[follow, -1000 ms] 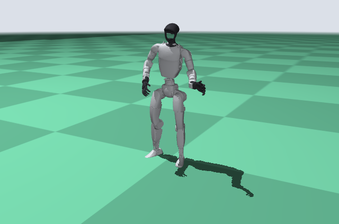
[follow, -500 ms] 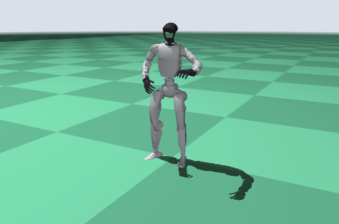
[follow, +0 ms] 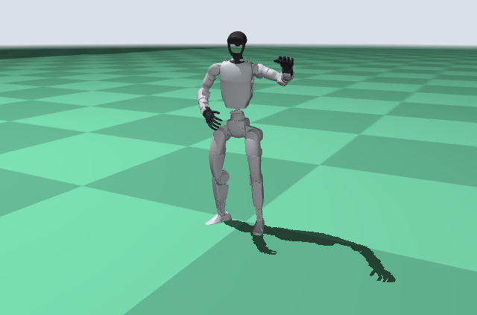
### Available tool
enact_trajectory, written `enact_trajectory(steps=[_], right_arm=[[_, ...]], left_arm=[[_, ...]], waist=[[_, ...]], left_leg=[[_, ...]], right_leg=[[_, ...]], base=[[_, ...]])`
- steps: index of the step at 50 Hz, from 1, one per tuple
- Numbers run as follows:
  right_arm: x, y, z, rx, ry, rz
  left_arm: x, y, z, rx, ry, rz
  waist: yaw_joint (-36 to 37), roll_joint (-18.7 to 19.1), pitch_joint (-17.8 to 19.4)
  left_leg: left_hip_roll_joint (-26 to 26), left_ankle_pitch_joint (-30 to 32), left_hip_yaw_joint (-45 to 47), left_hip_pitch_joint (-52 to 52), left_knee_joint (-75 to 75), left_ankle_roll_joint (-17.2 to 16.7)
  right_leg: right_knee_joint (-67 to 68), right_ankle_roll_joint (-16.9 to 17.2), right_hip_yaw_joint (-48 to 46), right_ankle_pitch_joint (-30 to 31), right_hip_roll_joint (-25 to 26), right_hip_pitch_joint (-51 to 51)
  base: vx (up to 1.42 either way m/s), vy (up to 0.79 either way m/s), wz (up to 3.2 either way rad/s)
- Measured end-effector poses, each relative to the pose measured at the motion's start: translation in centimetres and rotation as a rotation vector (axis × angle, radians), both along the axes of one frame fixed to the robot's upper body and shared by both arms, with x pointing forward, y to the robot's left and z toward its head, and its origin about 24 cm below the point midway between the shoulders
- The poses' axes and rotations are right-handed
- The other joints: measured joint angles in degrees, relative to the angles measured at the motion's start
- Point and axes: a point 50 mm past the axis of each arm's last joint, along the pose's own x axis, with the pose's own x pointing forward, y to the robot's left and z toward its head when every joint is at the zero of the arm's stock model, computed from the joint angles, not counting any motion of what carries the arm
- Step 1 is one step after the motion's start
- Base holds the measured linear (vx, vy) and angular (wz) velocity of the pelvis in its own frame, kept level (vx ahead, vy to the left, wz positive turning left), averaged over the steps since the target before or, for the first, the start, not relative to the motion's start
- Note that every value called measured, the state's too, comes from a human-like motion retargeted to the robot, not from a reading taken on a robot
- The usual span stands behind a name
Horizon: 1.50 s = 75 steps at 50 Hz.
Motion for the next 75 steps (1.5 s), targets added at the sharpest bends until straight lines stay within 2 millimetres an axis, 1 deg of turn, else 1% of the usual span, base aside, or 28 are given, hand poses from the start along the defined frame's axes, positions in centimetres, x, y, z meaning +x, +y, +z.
enact_trajectory(steps=[3,6,8,10,12,15,18,21,23,25,29,35,40,42,43,45,46,50,54,55,57,58,60,65,67,69,72,75], right_arm=[[0.6,-0.6,-0.1,-0.024,0.007,-0.078],[0.8,-0.5,-0.4,-0.025,0.02,-0.127],[0.8,-0.3,-0.4,-0.023,0.025,-0.14],[0.8,0.1,-0.4,-0.017,0.026,-0.13],[0.8,0.8,-0.3,-0.009,0.028,-0.087],[0.8,2.0,0.0,-0.006,0.032,0.019],[0.7,3.2,0.4,-0.02,0.032,0.139],[0.6,4.1,0.8,-0.035,0.022,0.232],[0.5,4.6,1.1,-0.036,0.01,0.268],[0.5,5.0,1.4,-0.023,-0.006,0.28],[0.2,5.6,1.8,0.025,-0.024,0.278],[-0.8,6.2,1.5,0.073,0.024,0.279],[-1.3,5.9,0.5,0.069,0.071,0.206],[-1.4,5.4,0.2,0.06,0.08,0.167],[-1.4,5.1,0.0,0.041,0.082,0.167],[-1.3,4.7,-0.2,0.073,0.093,0.1],[-1.3,4.4,-0.3,0.078,0.097,0.086],[-1.4,3.6,-0.5,0.088,0.119,0.087],[-1.6,3.3,-0.3,0.056,0.118,0.184],[-1.6,3.3,-0.2,0.044,0.113,0.211],[-1.5,3.1,-0.1,0.027,0.095,0.23],[-1.3,3.1,0.0,0.025,0.085,0.223],[-1.0,2.9,0.2,0.033,0.07,0.184],[-0.1,2.3,0.0,0.047,0.061,0.035],[0.1,2.0,-0.1,0.044,0.059,-0.017],[0.2,1.7,-0.2,0.041,0.056,-0.058],[0.2,1.4,-0.3,0.043,0.059,-0.078],[-0.1,1.4,-0.5,0.043,0.08,-0.038]], left_arm=[[-0.9,1.4,3.0,-0.295,-0.352,0.015],[-1.7,1.9,5.4,-0.536,-0.638,0.004],[-2.0,1.8,6.6,-0.634,-0.756,-0.001],[-1.8,1.5,7.3,-0.657,-0.784,-0.015],[-1.1,0.7,7.4,-0.589,-0.692,-0.05],[0.5,-1.2,6.4,-0.399,-0.404,-0.145],[1.9,-3.8,4.1,-0.168,-0.032,-0.244],[2.5,-5.8,1.1,0.059,0.29,-0.271],[2.5,-6.2,-0.5,0.164,0.417,-0.251],[2.5,-5.7,-1.4,0.196,0.445,-0.208],[2.0,-2.2,-0.7,0.024,0.24,-0.095],[-0.7,3.1,2.8,-0.471,-0.313,0.003],[-3.1,4.8,5.8,-0.787,-0.787,0.05],[-3.4,4.7,6.4,-0.819,-0.858,0.076],[-3.3,4.9,6.4,-0.778,-0.816,0.142],[-2.7,3.4,6.9,-0.791,-0.851,0.023],[-2.1,2.7,6.8,-0.746,-0.788,-0.017],[0.3,-0.3,5.2,-0.472,-0.382,-0.171],[1.5,-3.8,3.2,-0.064,0.083,-0.246],[1.6,-4.4,2.8,0.039,0.166,-0.239],[1.7,-5.0,2.7,0.152,0.208,-0.203],[1.8,-4.9,2.8,0.161,0.184,-0.183],[1.8,-4.1,3.7,0.081,0.059,-0.152],[0.9,-2.4,7.0,-0.413,-0.467,-0.193],[0.4,-2.5,8.1,-0.546,-0.64,-0.201],[0.1,-2.9,8.8,-0.612,-0.748,-0.196],[0.3,-3.6,8.7,-0.582,-0.744,-0.193],[1.4,-4.2,7.2,-0.44,-0.527,-0.227]], waist=[[1.1,0.8,1.0],[1.8,0.8,1.3],[2.4,0.5,1.3],[3.1,0.3,1.2],[3.8,0.0,1.2],[4.6,-0.5,0.9],[5.1,-1.0,0.6],[5.3,-1.5,0.2],[5.4,-2.0,-0.1],[5.6,-2.5,-0.2],[6.1,-3.3,-0.1],[6.4,-3.1,0.2],[6.3,-2.4,0.7],[6.2,-2.1,0.9],[6.2,-1.9,0.9],[6.1,-1.8,1.2],[6.2,-1.7,1.2],[5.8,-1.5,1.1],[4.6,-1.4,0.6],[4.2,-1.4,0.5],[3.6,-1.5,0.4],[3.4,-1.5,0.5],[3.0,-1.7,0.8],[2.1,-1.8,1.7],[1.6,-1.7,1.9],[1.2,-1.6,2.1],[0.8,-1.5,2.3],[0.4,-1.4,2.1]], left_leg=[[-0.8,2.5,-2.1,2.4,-5.0,0.2],[-1.3,3.1,-3.4,3.0,-6.4,0.2],[-1.6,3.3,-4.3,3.0,-6.9,0.3],[-1.9,3.5,-5.0,3.1,-7.4,0.3],[-2.1,3.6,-5.6,3.1,-7.7,0.3],[-2.2,3.5,-6.5,3.1,-7.6,0.4],[-2.2,3.3,-7.0,2.9,-7.0,0.5],[-2.2,2.9,-7.1,2.5,-6.2,0.5],[-2.2,2.7,-7.0,2.4,-5.8,0.5],[-2.3,2.5,-6.7,2.4,-5.6,0.4],[-2.5,2.3,-5.9,2.9,-5.8,0.3],[-2.6,2.2,-4.6,3.8,-6.6,0.3],[-2.6,2.3,-4.0,4.2,-7.0,0.4],[-2.6,2.4,-4.0,4.2,-7.1,0.4],[-2.7,2.4,-4.1,4.2,-7.1,0.4],[-2.7,2.6,-4.3,4.1,-7.2,0.2],[-2.7,2.6,-4.4,4.1,-7.2,0.2],[-2.7,2.9,-4.9,3.7,-7.3,0.1],[-2.6,2.9,-5.0,3.0,-7.1,-0.1],[-2.5,2.9,-4.9,2.8,-7.0,-0.1],[-2.4,2.9,-4.5,2.6,-6.9,-0.1],[-2.3,2.9,-4.2,2.6,-6.8,-0.1],[-2.1,2.9,-3.6,2.7,-6.9,0.0],[-1.7,2.9,-1.8,3.3,-7.2,0.1],[-1.5,2.9,-1.2,3.6,-7.3,0.2],[-1.3,2.9,-0.5,3.8,-7.4,0.2],[-1.1,2.8,0.2,4.0,-7.2,0.3],[-1.0,2.5,0.7,4.1,-6.9,0.3]], right_leg=[[-2.4,-0.4,-0.9,1.1,0.7,1.9],[-3.3,-0.6,-2.2,1.2,0.6,3.0],[-3.7,-0.7,-3.0,1.3,0.5,3.5],[-4.1,-0.8,-3.7,1.4,0.4,3.9],[-4.1,-1.0,-4.3,1.4,0.2,4.2],[-3.1,-1.3,-4.8,1.2,-0.2,4.2],[-0.9,-1.6,-5.0,0.7,-0.8,3.6],[1.5,-1.8,-4.7,0.1,-1.5,2.7],[2.7,-1.8,-4.4,-0.2,-1.9,2.1],[3.4,-1.7,-4.1,-0.4,-2.2,1.8],[3.1,-1.7,-3.3,-0.5,-2.3,1.8],[1.7,-1.5,-2.2,0.0,-1.9,2.1],[1.2,-1.5,-1.9,0.4,-1.7,2.2],[1.0,-1.6,-2.0,0.5,-1.7,2.3],[0.9,-1.5,-2.0,0.5,-1.7,2.3],[0.7,-1.6,-2.4,0.6,-1.7,2.5],[0.6,-1.6,-2.5,0.7,-1.7,2.6],[0.2,-1.6,-3.1,0.9,-1.6,2.7],[0.0,-1.4,-3.2,1.2,-1.4,2.2],[-0.1,-1.3,-3.1,1.2,-1.4,2.0],[-0.2,-1.2,-2.8,1.3,-1.2,1.7],[-0.3,-1.1,-2.5,1.4,-1.1,1.5],[-0.5,-1.1,-1.9,1.5,-0.8,1.3],[-1.2,-1.1,-0.1,1.8,-0.1,1.0],[-1.4,-1.0,0.6,1.9,0.2,0.8],[-1.6,-1.0,1.2,1.9,0.5,0.7],[-1.7,-0.8,2.0,2.0,0.7,0.5],[-1.8,-0.6,2.5,2.0,0.9,0.5]], base=[[0.01,0.02,0.38],[0.01,0.03,0.38],[0.01,0.05,0.36],[0.02,0.06,0.33],[0.02,0.07,0.29],[0.03,0.08,0.23],[0.03,0.09,0.13],[0.04,0.09,0.02],[0.04,0.07,-0.07],[0.04,0.06,-0.12],[0.03,0.04,-0.18],[0.01,0.02,-0.16],[0.0,0.0,0.0],[0.0,0.0,0.0],[0.0,0.0,0.0],[0.0,0.0,0.0],[0.0,0.0,0.0],[0.0,0.0,0.0],[0.0,0.0,0.0],[0.0,0.0,0.0],[-0.02,-0.02,-0.1],[-0.04,-0.04,-0.23],[-0.04,-0.04,-0.29],[-0.03,-0.05,-0.34],[-0.03,-0.04,-0.33],[-0.02,-0.04,-0.3],[-0.01,-0.03,-0.24],[0.0,-0.01,-0.06]])
